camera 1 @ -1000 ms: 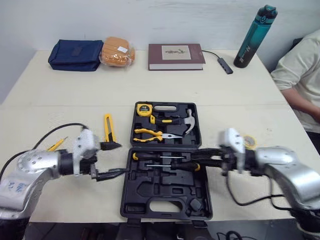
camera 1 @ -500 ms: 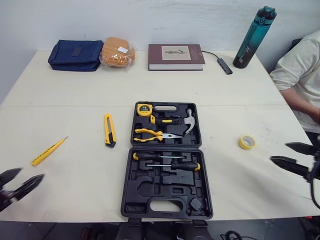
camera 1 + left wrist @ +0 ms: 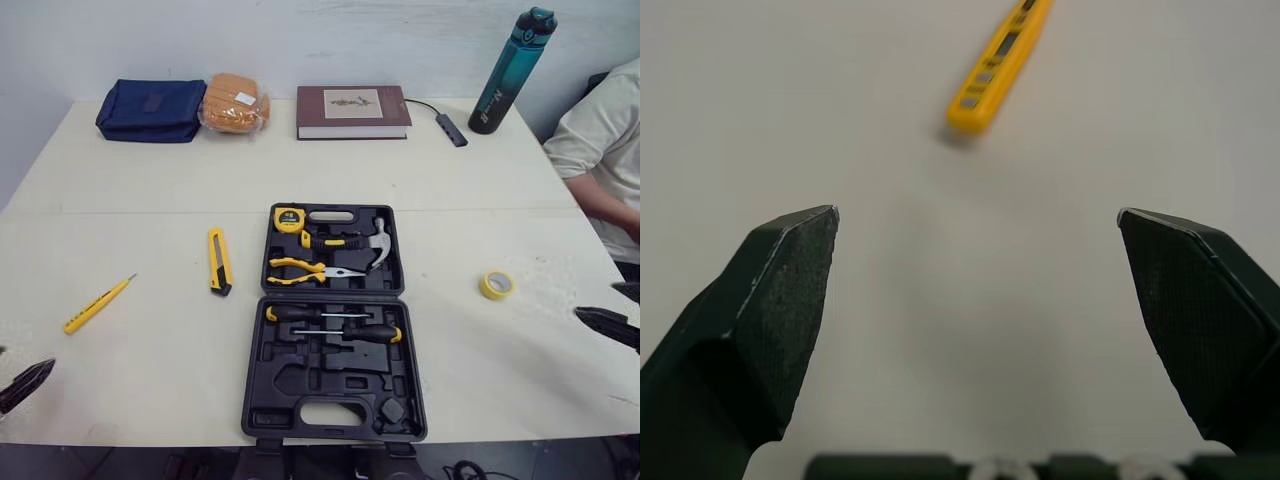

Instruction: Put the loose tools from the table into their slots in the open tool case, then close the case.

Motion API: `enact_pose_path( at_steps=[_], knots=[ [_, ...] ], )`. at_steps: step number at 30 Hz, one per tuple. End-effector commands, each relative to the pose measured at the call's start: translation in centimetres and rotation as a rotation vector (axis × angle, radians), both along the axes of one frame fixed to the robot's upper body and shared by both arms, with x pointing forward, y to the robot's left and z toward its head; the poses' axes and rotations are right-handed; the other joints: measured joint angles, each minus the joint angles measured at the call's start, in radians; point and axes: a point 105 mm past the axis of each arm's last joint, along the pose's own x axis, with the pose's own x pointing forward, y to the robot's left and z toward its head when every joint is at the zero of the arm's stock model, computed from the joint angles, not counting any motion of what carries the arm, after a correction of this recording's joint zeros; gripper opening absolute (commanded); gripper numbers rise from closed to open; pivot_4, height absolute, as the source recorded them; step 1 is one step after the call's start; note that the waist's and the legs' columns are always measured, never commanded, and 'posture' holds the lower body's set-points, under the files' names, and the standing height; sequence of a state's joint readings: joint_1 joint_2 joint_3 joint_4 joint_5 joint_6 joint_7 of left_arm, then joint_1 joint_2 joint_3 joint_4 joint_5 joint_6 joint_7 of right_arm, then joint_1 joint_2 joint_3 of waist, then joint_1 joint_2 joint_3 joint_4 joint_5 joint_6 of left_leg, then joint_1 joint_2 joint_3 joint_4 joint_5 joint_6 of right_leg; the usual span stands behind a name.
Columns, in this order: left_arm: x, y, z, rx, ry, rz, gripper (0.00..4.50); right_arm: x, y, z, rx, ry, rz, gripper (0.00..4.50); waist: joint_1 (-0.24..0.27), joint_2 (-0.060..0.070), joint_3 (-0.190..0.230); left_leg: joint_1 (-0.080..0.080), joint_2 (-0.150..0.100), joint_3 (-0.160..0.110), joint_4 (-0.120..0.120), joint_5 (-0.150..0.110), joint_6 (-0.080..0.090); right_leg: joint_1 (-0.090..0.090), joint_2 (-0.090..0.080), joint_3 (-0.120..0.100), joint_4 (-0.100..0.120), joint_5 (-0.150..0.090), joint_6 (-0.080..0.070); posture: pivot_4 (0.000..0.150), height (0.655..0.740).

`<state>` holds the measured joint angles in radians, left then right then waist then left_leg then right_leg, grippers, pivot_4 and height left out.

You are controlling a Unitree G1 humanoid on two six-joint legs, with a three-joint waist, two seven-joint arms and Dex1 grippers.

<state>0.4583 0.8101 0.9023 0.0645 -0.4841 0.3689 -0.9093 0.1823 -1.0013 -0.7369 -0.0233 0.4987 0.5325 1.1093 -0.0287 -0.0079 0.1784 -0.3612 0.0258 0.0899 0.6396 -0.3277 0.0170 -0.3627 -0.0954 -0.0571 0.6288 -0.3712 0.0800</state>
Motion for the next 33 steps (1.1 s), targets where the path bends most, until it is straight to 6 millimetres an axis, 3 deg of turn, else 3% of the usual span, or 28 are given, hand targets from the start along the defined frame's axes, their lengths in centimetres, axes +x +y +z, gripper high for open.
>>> enact_pose_path(
  at_steps=[1, 7, 13, 16, 21, 27, 30, 33],
  knots=[
    [1.4, -1.1, 0.8, 0.034, 0.007, -0.082, 4.5, 0.7, 2.6, 1.4, 0.018, -0.042, 0.08, 4.46, -0.001, 0.0, 0.0, 0.0, 0.0, 0.0, -0.001, 0.001, 0.0, 0.0, 0.0, 0.0, 0.0, 0.0, 0.0, 0.15, 0.74],
    [3.5, 0.5, 0.4, 0.06, 0.067, -0.124, 4.5, 2.1, 10.9, 2.6, 0.122, -0.086, 0.327, 4.46, -0.006, 0.0, 0.0, 0.001, 0.0, 0.001, -0.003, 0.003, -0.001, -0.002, 0.001, 0.0, 0.002, 0.0, 0.0, 0.15, 0.74],
    [5.7, 1.2, -0.4, 0.056, 0.136, -0.185, 4.5, 0.5, 19.8, 4.5, 0.184, -0.092, 0.701, 4.46, -0.003, -0.001, 0.0, -0.009, -0.001, 0.002, -0.002, 0.008, -0.005, -0.014, 0.0, 0.0, 0.008, 0.0, 0.0, 0.15, 0.74],
    [7.0, 1.3, -0.6, 0.058, 0.153, -0.208, 4.5, -0.4, 22.7, 5.6, 0.191, -0.107, 0.872, 4.46, -0.003, -0.004, 0.0, -0.01, -0.001, 0.002, 0.0, 0.008, -0.005, -0.014, 0.0, -0.002, 0.01, 0.0, 0.0, 0.15, 0.74],
    [8.5, 1.4, -0.8, 0.061, 0.169, -0.225, 4.5, -1.0, 25.3, 6.8, 0.163, -0.142, 1.044, 4.46, -0.003, -0.007, -0.001, -0.011, -0.001, 0.002, 0.008, 0.006, -0.002, -0.014, -0.001, -0.003, 0.015, 0.0, 0.001, 0.15, 0.74],
    [9.6, 1.1, -1.4, 0.047, 0.176, -0.242, 4.5, -0.6, 26.2, 6.9, 0.14, -0.156, 1.11, 4.46, 0.0, -0.009, -0.001, -0.011, -0.001, 0.002, 0.01, 0.006, -0.002, -0.014, -0.001, -0.006, 0.017, 0.0, 0.001, 0.15, 0.74],
    [10.0, 0.5, -1.8, 0.044, 0.186, -0.274, 3.67, -0.4, 26.4, 6.9, 0.137, -0.158, 1.12, 4.5, 0.0, -0.009, -0.001, -0.011, -0.001, 0.003, 0.012, 0.006, -0.002, -0.014, -0.002, -0.008, 0.018, 0.0, 0.001, 0.15, 0.74],
    [10.1, 0.2, -2.2, 0.047, 0.203, -0.286, 2.28, -0.3, 26.4, 6.9, 0.135, -0.161, 1.125, 4.5, 0.0, -0.009, -0.001, -0.011, -0.001, 0.003, 0.012, 0.006, -0.001, -0.013, -0.002, -0.008, 0.019, 0.0, 0.001, 0.15, 0.74]
  ],
)
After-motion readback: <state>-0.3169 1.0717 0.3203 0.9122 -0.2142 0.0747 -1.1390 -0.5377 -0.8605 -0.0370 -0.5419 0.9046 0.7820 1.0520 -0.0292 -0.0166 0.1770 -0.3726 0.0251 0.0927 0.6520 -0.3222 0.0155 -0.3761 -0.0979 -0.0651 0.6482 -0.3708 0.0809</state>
